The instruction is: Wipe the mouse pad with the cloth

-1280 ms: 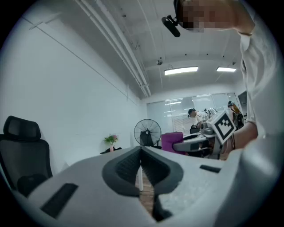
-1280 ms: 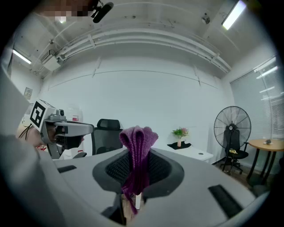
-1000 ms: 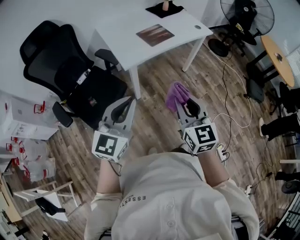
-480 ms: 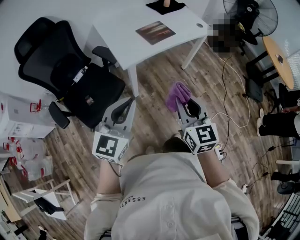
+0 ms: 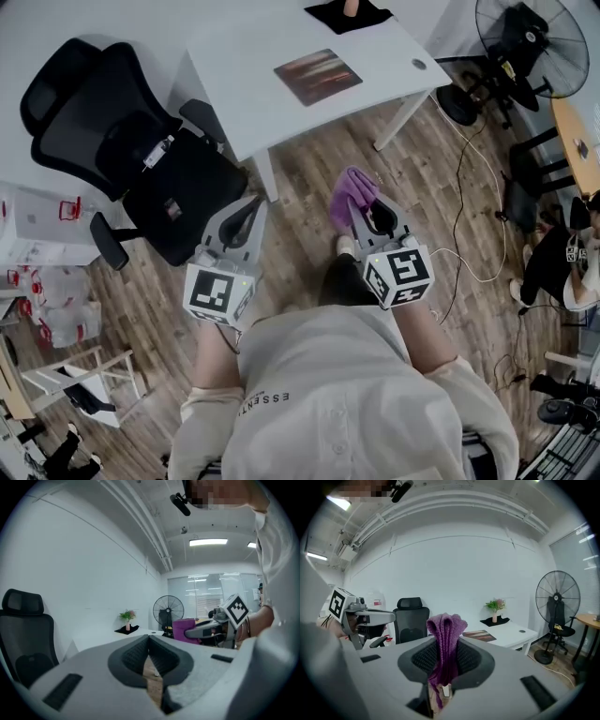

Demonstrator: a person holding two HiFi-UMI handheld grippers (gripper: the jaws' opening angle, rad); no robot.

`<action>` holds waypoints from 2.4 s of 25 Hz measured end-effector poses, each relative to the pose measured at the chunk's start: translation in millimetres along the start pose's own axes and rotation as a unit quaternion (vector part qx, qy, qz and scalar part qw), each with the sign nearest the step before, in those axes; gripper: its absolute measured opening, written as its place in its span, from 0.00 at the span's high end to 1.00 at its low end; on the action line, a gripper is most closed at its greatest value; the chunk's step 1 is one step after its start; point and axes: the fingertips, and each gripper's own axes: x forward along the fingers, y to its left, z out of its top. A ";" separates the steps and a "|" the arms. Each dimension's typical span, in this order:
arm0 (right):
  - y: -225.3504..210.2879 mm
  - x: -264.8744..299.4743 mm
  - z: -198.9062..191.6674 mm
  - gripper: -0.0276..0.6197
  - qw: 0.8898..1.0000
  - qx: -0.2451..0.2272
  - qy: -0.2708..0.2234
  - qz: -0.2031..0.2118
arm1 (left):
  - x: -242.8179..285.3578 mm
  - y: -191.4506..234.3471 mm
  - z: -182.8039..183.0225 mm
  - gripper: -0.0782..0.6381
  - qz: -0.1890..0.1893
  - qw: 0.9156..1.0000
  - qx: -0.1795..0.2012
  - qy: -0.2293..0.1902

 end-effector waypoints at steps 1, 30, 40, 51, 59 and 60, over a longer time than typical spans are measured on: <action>-13.0 10.3 2.7 0.82 1.000 0.002 0.003 0.007 | 15.0 1.5 1.7 0.89 0.003 1.000 -0.004 0.003; -214.1 312.6 53.2 0.82 0.978 -0.048 0.085 0.184 | 308.0 150.8 16.3 0.89 0.161 0.986 -0.035 0.028; -178.3 440.1 29.8 0.82 0.955 -0.061 0.181 0.228 | 348.6 255.8 -16.2 0.89 0.151 0.986 -0.051 0.048; -140.7 535.7 -37.1 0.82 0.906 -0.090 0.307 0.277 | 365.4 328.2 -72.0 0.89 0.149 0.980 -0.102 0.085; -132.5 559.6 -74.0 0.82 0.873 -0.117 0.370 0.295 | 372.1 341.9 -86.3 0.89 0.154 0.977 -0.117 0.093; -133.1 561.0 -75.6 0.82 0.871 -0.116 0.373 0.298 | 373.0 342.4 -86.7 0.89 0.157 0.976 -0.120 0.094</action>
